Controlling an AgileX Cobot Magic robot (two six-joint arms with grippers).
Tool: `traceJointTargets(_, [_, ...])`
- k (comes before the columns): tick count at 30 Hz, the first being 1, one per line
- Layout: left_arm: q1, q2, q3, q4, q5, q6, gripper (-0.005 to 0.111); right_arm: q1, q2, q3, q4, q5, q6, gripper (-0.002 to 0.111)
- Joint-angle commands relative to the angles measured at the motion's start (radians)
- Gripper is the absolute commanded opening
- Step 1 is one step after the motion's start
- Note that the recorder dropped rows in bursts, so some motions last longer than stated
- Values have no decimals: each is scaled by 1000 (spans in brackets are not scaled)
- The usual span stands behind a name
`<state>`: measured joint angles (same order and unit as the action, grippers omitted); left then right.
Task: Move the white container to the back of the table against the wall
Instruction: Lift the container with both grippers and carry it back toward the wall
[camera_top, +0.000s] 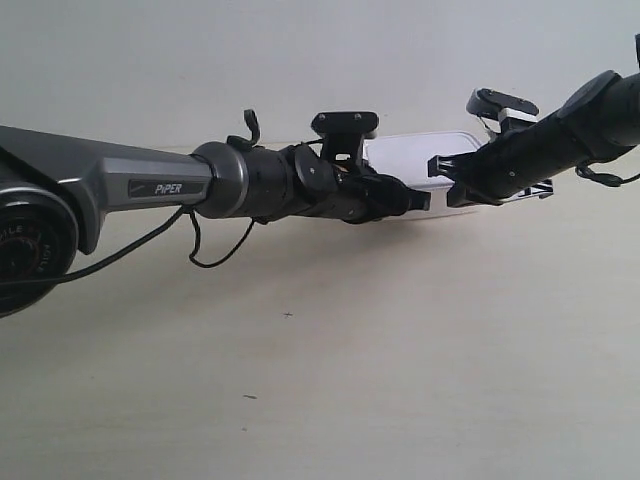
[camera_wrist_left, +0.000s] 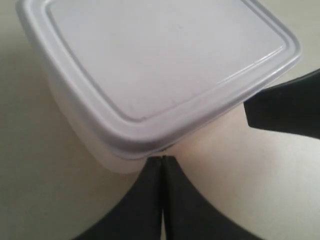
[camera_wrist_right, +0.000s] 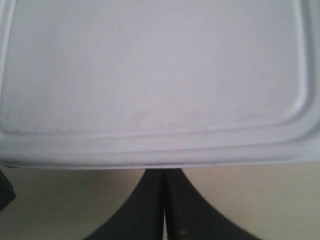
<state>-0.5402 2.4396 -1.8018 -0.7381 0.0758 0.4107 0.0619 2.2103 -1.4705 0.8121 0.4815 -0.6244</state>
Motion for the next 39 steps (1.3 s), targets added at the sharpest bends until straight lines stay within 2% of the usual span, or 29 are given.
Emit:
traceJointTargets(1, [24, 9, -17, 3, -25, 27, 0, -4, 29, -37, -3, 24, -1, 0])
traceJointTargets(39, [33, 12, -35, 3, 42, 92, 0, 20, 183, -286, 86, 24, -4, 0])
